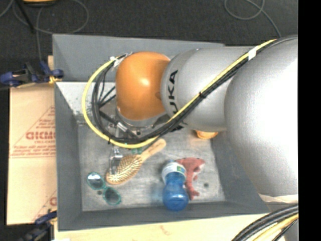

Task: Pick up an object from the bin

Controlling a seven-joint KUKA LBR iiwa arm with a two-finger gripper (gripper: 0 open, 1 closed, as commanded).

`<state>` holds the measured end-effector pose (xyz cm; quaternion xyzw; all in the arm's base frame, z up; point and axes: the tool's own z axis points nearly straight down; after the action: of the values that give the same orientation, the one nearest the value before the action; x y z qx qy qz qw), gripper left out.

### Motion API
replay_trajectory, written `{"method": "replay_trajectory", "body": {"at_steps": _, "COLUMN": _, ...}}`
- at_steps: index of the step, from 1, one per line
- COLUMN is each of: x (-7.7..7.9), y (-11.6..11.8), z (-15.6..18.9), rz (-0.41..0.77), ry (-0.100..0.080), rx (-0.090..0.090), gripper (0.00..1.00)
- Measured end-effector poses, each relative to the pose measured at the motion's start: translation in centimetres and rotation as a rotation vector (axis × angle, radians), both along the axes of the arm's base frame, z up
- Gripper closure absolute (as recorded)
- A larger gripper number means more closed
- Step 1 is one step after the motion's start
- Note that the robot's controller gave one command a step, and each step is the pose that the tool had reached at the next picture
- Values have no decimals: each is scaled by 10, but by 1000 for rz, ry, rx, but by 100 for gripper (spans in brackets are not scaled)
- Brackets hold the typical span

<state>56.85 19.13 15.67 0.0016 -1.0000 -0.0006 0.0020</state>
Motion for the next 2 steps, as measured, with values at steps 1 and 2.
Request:
{"method": "replay_trajectory", "body": {"at_steps": 1, "x": 2, "y": 0, "z": 4, "rz": -3, "ry": -7, "rx": 1, "gripper": 0}}
{"method": "replay_trajectory", "body": {"at_steps": 2, "x": 5, "y": -23, "z": -24, "rz": 106, "ry": -15, "rx": 3, "gripper": 0}}
